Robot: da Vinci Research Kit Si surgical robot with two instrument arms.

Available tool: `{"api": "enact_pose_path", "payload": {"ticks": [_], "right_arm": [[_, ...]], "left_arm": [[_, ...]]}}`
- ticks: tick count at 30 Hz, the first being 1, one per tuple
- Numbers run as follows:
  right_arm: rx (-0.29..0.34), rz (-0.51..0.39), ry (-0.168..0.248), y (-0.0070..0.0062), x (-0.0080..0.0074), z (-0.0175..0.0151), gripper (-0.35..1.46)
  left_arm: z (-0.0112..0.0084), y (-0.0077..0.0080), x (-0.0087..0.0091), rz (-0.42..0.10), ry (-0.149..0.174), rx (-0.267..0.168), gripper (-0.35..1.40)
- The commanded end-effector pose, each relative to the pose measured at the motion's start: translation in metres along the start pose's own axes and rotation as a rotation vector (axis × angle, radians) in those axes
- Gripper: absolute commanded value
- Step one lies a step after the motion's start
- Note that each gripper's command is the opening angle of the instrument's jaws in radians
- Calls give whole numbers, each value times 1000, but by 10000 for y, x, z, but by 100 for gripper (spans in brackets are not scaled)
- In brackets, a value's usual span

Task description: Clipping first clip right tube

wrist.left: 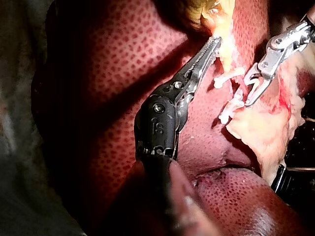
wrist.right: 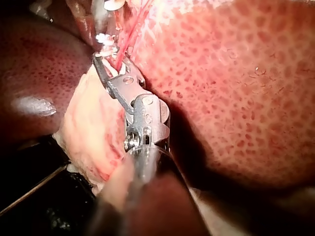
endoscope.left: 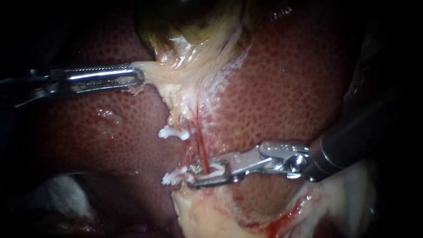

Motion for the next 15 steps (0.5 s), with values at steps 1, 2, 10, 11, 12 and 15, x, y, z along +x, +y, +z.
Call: {"api": "enact_pose_path", "payload": {"ticks": [1, 2, 10, 11, 12, 15], "right_arm": [[2, 10, 0, 2, -1, 1, -27], [2, 16, 0, 3, 0, 0, -33], [1, 35, -24, 5, -1, 0, -35], [4, 35, -25, 5, -1, 0, -35], [4, 40, -25, 5, -1, 1, -35], [10, 40, -27, 4, -2, 1, -35]], "left_arm": [[0, 0, 0, 0, 0, 0, -35], [0, 0, 0, 0, 0, 0, -35], [0, 0, 0, 0, 0, -1, -35], [0, 0, 0, 0, 0, -1, -35], [0, 0, 0, 0, 0, -1, -35], [0, 0, 0, 0, 0, -1, -35]]}}
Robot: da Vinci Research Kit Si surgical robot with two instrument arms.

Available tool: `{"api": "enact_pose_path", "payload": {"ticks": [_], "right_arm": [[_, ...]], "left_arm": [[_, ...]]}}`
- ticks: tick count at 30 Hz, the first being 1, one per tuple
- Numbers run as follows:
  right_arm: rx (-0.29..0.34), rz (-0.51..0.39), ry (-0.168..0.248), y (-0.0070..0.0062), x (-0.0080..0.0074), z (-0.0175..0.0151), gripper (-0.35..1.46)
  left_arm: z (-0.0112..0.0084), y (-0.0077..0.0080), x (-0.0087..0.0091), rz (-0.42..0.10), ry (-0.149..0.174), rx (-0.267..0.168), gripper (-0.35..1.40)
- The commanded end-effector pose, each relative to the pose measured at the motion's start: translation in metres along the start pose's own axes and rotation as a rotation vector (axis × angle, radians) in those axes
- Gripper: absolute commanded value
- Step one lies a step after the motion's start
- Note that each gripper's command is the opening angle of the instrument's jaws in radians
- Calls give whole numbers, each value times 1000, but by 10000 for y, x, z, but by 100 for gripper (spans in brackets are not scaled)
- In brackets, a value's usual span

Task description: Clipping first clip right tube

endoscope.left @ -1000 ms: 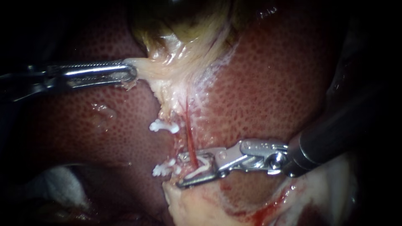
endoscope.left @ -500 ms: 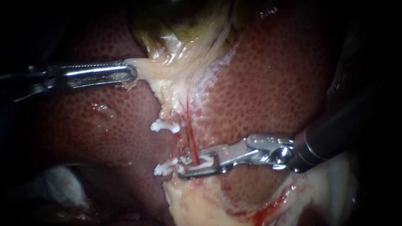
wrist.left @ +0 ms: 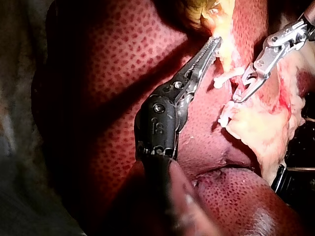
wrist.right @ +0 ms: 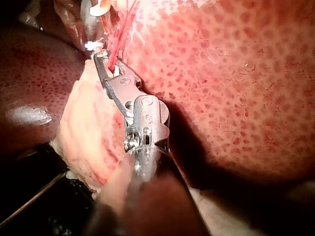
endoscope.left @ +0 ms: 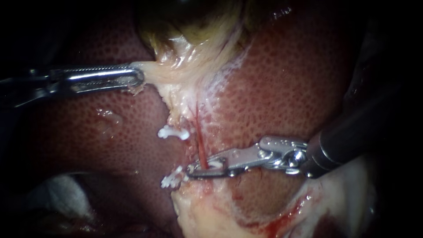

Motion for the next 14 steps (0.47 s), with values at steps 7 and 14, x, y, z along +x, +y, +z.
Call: {"api": "enact_pose_path", "payload": {"ticks": [7, 14], "right_arm": [[3, 5, 0, 0, -1, 1, -35], [7, 10, -2, 0, -1, 1, -35]], "left_arm": [[0, 0, 0, 0, 0, 0, -35], [0, 0, 0, 0, 0, 0, -35]]}}
